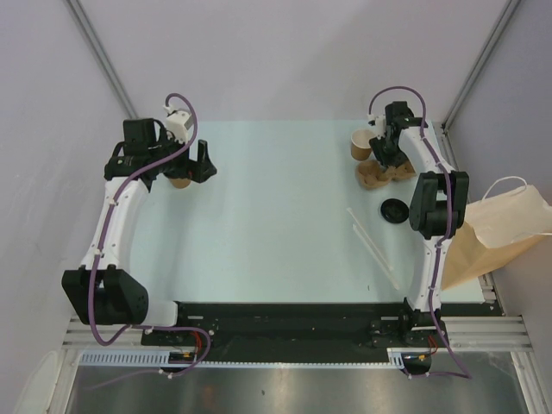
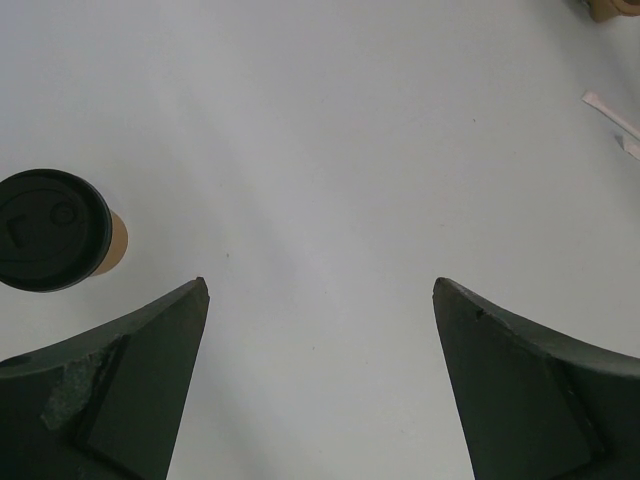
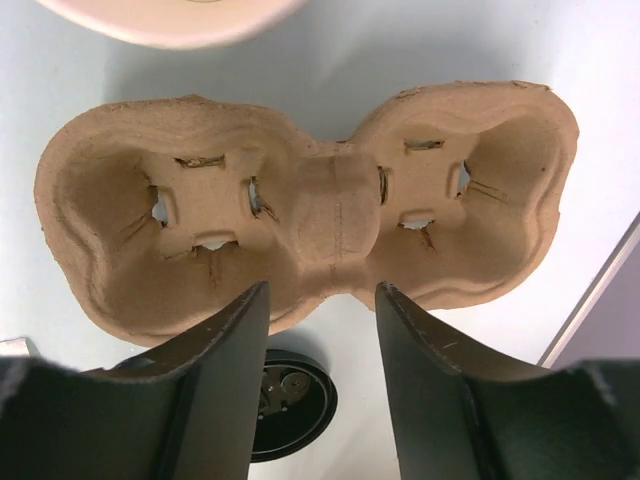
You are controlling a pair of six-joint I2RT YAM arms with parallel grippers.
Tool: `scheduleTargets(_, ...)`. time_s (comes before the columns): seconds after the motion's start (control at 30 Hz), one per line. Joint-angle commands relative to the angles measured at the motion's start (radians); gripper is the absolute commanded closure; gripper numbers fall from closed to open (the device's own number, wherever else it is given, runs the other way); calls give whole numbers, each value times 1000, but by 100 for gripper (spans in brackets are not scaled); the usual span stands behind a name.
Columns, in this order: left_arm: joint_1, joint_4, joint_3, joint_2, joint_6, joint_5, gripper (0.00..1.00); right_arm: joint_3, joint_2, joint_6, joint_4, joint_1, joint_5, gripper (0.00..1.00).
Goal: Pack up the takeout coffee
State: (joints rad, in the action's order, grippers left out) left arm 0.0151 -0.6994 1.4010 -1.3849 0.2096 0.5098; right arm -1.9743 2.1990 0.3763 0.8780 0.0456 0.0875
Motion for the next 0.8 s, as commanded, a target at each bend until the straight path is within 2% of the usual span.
scheduleTargets(0.0,-6,34,-20,46,-15,30,0,-38,-10,10,-5,-12,-11,50)
scheduleTargets(0.23,-6,44,-23,40,-29,35,0,-54,18,-19,-11,-38,-77,49)
scheduleTargets(0.47,-6,41,-31,41,-26,29,0,-109,73,-53,3,-73,-149,30)
scheduleTargets(0.77,-6,43,-31,43,-32,26,1,-149,122,-68,1,-73,-155,32)
